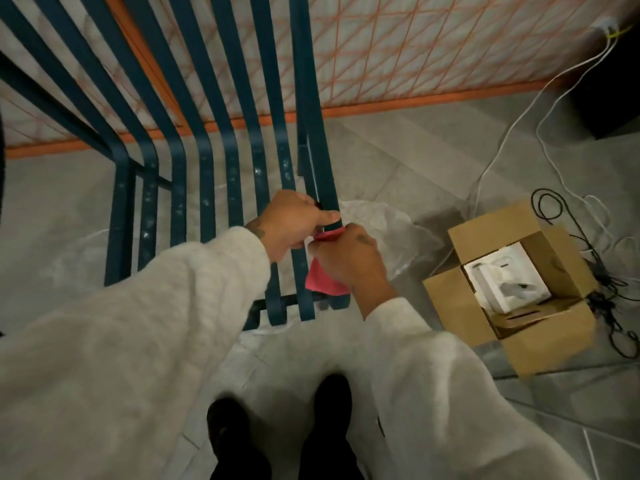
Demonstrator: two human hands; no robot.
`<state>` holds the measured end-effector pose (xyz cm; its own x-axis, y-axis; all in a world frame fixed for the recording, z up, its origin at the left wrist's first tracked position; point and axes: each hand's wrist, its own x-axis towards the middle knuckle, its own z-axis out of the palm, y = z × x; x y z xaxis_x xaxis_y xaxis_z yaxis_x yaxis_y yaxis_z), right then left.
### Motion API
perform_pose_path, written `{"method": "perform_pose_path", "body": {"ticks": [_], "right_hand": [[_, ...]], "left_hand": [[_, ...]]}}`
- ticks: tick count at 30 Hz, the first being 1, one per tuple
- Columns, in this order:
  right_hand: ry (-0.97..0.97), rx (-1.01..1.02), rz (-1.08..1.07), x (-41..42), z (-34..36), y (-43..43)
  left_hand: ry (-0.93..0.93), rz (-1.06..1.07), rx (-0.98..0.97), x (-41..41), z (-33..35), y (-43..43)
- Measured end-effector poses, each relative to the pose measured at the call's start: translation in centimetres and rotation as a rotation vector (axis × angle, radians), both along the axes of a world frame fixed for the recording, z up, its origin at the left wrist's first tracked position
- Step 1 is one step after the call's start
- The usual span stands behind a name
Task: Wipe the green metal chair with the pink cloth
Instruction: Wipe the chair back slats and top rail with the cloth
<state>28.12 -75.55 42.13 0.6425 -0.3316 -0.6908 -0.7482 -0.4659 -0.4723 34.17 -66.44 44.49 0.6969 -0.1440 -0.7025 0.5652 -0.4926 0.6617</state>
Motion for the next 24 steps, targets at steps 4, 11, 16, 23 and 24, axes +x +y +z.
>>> {"method": "perform_pose_path", "body": {"ticks": [4,11,16,23,24], "right_hand": [[-0.072,-0.037,0.017,1.8,-1.0,0.1],[-0.59,-0.02,-0.276,-5.2,-3.5,2.1],[-0.605,0.057,-0.298,-8.5,-6.0,3.0],[-0.343,-0.048,-0.14,-2.5,-2.5,1.0],[-0.267,-0.085,-0.087,-0.7,-1.9,0.7]], "left_hand": [[-0.024,-0.005,-0.003,0.2,0.2,0.3],[-0.027,-0.048,-0.079,0.1,0.6,0.8],[-0.024,-0.049,-0.115,0.1,0.9,1.0],[-0.049,-0.076,-0.096,0.0,0.7,0.9],[-0.05,-0.078,-0.088,-0.1,0.7,0.8]]}}
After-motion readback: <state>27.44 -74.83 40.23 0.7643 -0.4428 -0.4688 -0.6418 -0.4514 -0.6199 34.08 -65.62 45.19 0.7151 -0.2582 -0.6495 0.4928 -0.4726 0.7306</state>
